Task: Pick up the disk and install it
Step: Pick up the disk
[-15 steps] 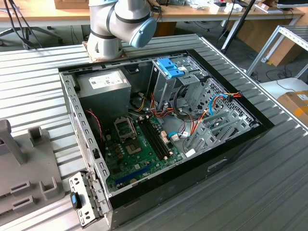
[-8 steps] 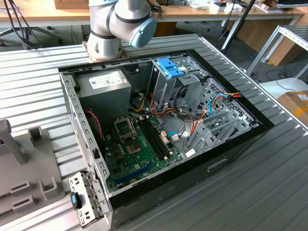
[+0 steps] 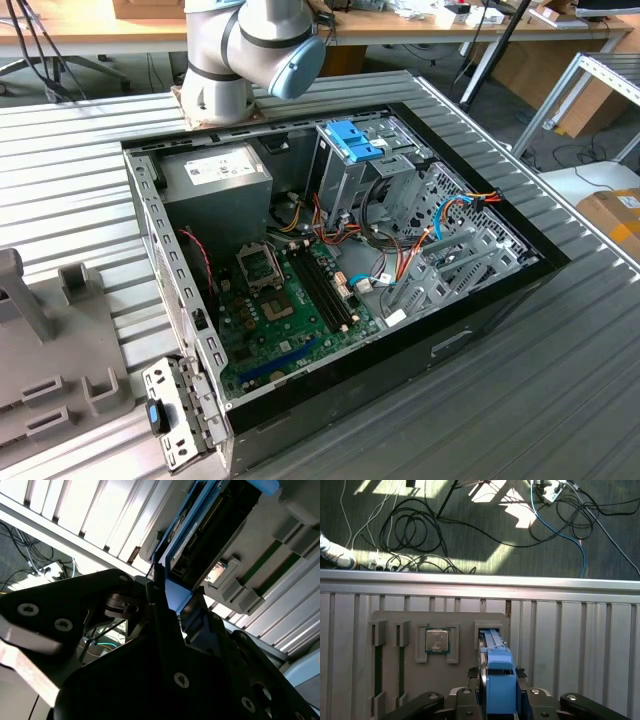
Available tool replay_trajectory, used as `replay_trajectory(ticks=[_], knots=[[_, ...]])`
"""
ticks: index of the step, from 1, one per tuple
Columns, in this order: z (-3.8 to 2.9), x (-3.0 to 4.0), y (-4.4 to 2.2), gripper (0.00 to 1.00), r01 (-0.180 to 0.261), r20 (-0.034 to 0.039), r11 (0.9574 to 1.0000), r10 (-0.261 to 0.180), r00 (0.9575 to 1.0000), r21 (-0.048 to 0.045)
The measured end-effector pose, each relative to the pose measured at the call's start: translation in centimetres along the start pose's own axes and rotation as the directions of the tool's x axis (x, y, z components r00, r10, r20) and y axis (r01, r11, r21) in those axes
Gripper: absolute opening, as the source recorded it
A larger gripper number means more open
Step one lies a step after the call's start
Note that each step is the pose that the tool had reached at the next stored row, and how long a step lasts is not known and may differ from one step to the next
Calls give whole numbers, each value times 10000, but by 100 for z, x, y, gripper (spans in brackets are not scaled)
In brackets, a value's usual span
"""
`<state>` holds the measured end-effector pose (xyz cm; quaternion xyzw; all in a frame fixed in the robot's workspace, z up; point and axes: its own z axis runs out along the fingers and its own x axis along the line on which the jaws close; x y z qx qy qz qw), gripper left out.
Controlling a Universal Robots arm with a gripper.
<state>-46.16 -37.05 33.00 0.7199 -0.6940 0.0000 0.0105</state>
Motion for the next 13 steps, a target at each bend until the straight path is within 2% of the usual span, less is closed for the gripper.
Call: replay_trajectory(ticks=[9, 10, 11, 13], knots=[[-10, 0, 0, 36, 0, -2, 10000, 0, 10000, -4], [-23, 0, 0, 36, 1, -4, 10000, -1, 10000, -8], [-72, 1, 1, 36, 0, -1, 10000, 0, 10000, -1], [-129, 2, 2, 36, 0, -1, 10000, 0, 10000, -1]])
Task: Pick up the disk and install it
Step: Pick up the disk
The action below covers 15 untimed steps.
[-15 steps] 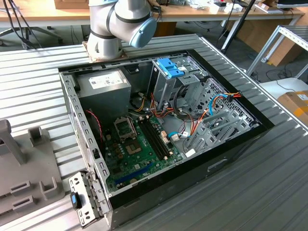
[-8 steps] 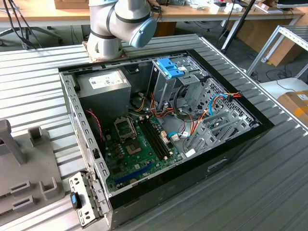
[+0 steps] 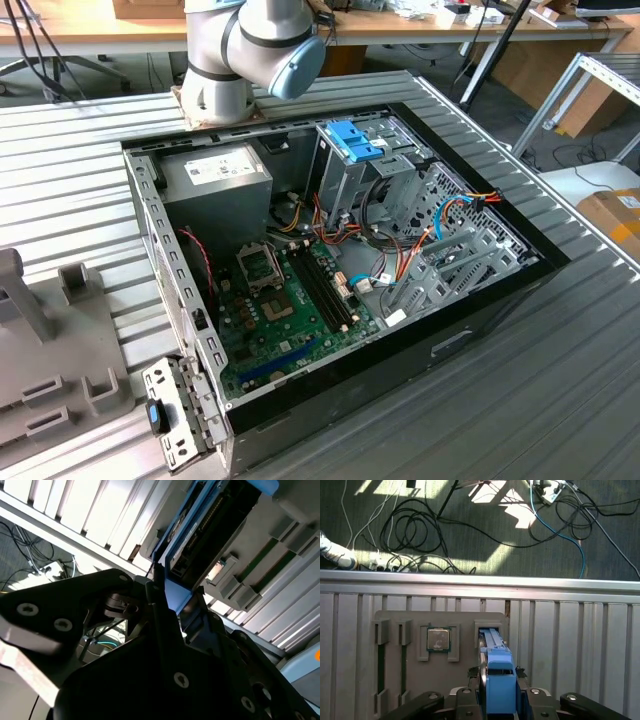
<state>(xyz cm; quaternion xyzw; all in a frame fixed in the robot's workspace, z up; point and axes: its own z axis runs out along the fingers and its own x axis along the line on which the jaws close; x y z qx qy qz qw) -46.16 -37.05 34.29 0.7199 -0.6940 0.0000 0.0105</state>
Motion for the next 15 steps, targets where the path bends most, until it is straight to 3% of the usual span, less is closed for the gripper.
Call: replay_trajectory(ticks=[7, 15], knots=[[-371, 5, 6, 36, 0, 1, 10000, 0, 10000, 1], [-652, 10, 10, 36, 0, 1, 10000, 0, 10000, 6]])
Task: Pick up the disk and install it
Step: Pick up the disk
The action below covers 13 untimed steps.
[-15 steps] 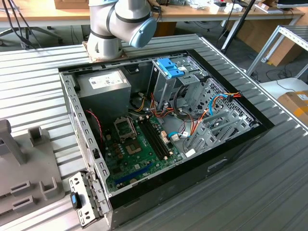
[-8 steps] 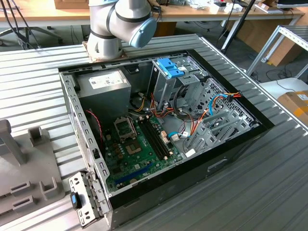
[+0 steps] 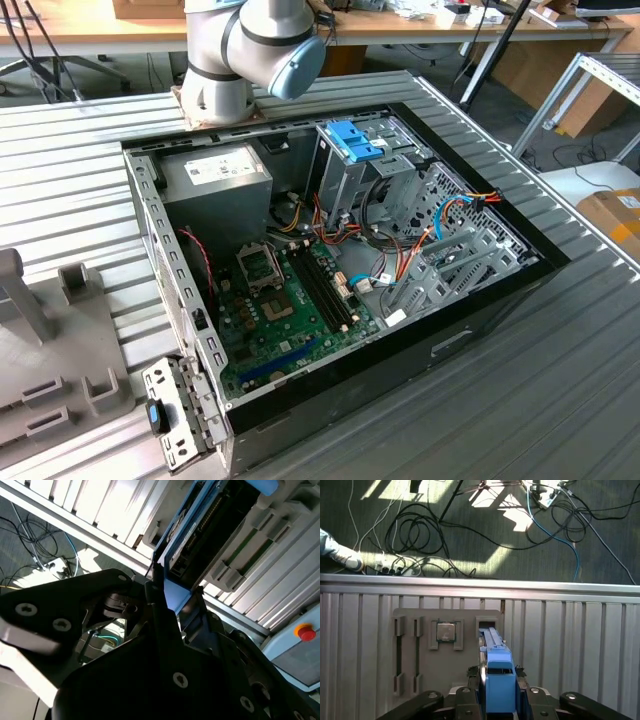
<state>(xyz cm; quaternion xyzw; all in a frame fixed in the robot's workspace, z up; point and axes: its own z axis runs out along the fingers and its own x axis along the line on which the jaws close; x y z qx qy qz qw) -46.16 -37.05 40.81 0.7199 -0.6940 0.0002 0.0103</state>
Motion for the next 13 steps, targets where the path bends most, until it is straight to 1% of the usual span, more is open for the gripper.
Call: replay_trajectory(ticks=[1, 3, 6, 8, 13], knots=[[-28, 0, 1, 36, 0, -1, 10000, 0, 10000, -1], [-118, 2, 2, 36, 1, 0, 10000, -1, 10000, 0], [-185, 3, 3, 36, 1, 0, 10000, -1, 10000, 2], [-207, 3, 3, 36, 0, 0, 10000, 0, 10000, 4], [-220, 3, 3, 36, 1, -5, 10000, -1, 10000, 0]])
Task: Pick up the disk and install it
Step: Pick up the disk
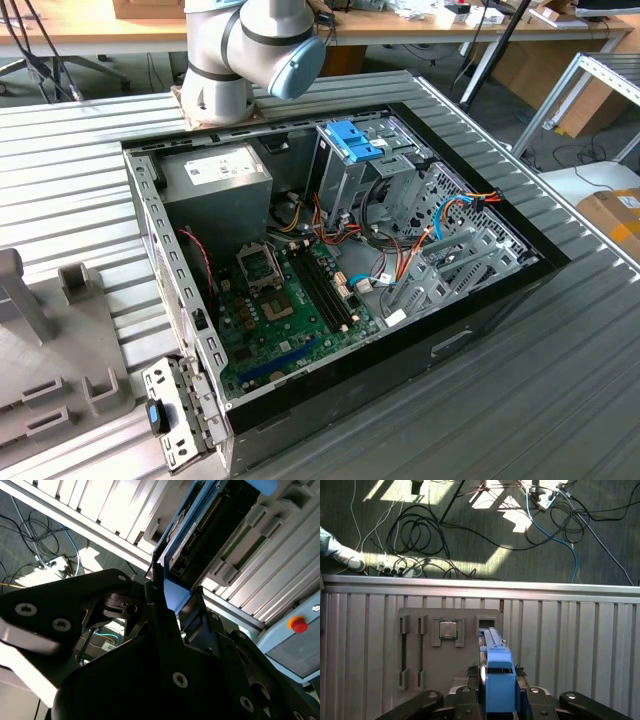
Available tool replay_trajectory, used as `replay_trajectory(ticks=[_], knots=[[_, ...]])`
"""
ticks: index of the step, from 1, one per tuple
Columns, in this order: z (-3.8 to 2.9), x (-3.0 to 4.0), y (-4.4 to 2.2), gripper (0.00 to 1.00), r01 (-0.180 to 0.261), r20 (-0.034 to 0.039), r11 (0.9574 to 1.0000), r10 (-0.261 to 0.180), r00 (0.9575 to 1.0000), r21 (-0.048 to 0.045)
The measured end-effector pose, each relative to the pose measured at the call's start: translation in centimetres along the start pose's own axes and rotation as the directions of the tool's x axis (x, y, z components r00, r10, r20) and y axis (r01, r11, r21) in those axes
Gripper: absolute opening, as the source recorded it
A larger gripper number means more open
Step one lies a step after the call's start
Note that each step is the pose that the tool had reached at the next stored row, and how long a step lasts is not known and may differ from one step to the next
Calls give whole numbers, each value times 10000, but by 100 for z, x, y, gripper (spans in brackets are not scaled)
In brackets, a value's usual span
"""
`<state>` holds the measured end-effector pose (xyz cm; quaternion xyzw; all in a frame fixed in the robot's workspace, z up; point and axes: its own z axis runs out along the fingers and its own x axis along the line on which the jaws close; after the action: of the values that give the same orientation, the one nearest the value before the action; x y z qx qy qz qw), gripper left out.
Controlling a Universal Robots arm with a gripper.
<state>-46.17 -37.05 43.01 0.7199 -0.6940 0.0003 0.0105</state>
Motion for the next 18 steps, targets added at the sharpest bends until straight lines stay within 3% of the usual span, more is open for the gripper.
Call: replay_trajectory(ticks=[4, 8, 10, 12, 18], knots=[[-52, 0, 1, 36, -1, 1, 10000, 1, 10000, 3], [-161, 2, 2, 36, -1, 1, 10000, 1, 10000, 3], [-241, 3, 3, 36, 0, 1, 10000, 0, 10000, 5], [-393, 6, 6, 36, 0, 1, 10000, 0, 10000, 9], [-663, 10, 10, 36, 0, 0, 10000, 0, 10000, 19]])
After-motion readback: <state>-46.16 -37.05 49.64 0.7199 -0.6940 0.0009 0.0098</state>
